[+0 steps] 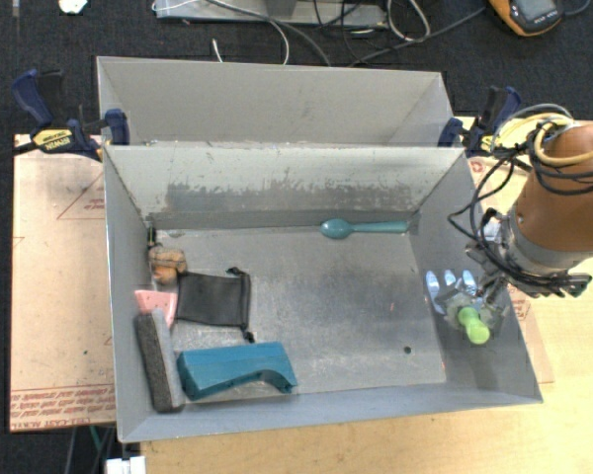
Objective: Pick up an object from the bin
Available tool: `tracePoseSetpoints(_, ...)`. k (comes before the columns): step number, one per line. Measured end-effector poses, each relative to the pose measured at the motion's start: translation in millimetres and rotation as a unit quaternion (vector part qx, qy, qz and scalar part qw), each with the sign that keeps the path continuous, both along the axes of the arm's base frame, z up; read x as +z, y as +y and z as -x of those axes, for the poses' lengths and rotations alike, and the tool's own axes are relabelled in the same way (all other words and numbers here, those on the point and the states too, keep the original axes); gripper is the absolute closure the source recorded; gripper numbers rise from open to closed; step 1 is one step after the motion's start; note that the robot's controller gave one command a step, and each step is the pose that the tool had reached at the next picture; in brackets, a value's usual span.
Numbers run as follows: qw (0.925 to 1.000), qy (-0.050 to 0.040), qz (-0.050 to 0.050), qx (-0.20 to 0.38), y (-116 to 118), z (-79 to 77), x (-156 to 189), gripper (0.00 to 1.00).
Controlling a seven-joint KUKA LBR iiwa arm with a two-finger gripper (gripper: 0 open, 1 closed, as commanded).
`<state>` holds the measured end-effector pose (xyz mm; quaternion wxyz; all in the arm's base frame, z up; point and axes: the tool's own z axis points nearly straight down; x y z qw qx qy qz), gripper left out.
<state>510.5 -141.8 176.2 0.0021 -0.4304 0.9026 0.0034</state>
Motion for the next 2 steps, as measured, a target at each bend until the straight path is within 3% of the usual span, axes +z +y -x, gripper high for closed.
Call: tracePoseSetpoints(2, 1.0, -0.0011, 0.0, -0.001, 0, -0.8, 55, 1.0)
